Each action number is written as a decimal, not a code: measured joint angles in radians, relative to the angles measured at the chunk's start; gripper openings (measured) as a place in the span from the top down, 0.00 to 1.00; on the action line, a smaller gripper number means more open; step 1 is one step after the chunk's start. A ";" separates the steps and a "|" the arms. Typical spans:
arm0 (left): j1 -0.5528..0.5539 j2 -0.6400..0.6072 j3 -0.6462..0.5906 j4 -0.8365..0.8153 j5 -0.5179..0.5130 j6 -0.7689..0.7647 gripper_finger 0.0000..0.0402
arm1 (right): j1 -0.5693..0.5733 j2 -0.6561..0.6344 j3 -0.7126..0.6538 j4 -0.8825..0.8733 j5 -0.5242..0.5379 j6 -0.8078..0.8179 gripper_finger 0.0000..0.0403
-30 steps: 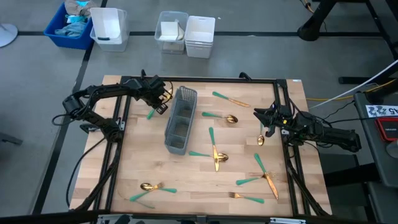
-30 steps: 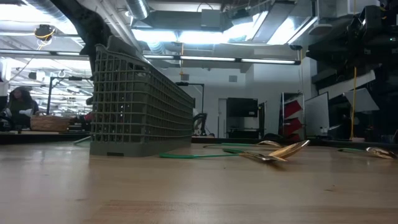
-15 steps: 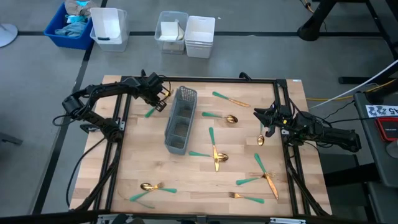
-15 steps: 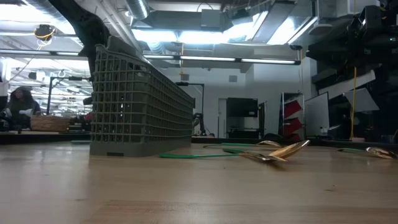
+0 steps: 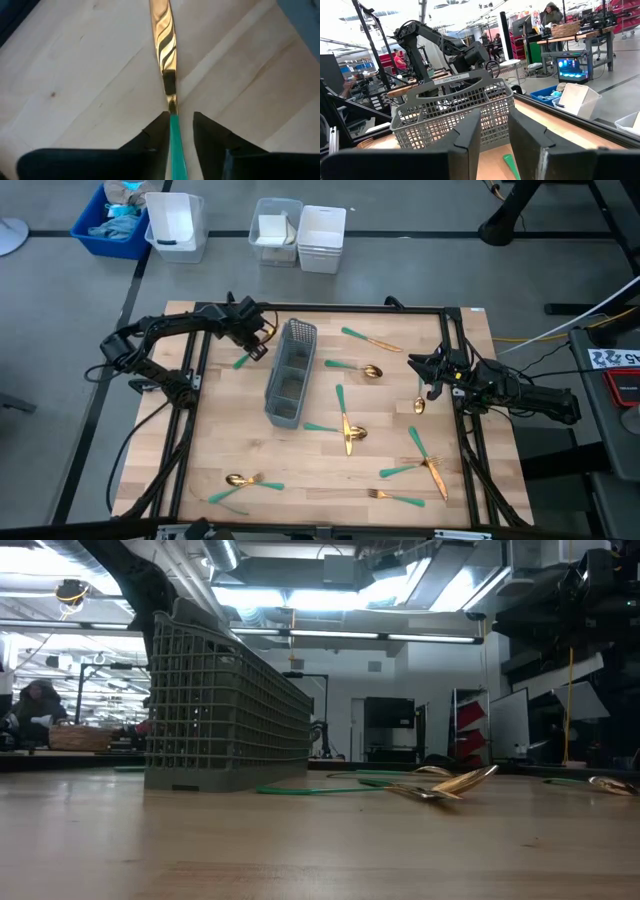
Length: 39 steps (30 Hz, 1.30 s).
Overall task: Sort silverware
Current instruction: Put the green table knife into the gray silverware rack
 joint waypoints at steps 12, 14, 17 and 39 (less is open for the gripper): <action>0.001 0.164 0.002 0.047 -0.008 0.002 0.75 | 0.000 0.000 0.000 0.000 0.000 0.000 0.75; 0.001 0.185 0.005 0.051 -0.009 0.002 0.75 | 0.000 0.000 0.000 0.000 0.000 0.000 0.75; 0.001 0.200 0.005 0.055 -0.011 0.002 0.75 | 0.000 0.000 0.000 0.000 0.000 0.000 0.75; -0.001 0.180 0.001 -0.255 -0.033 -0.067 0.91 | 0.000 0.000 0.000 0.000 0.000 0.000 0.75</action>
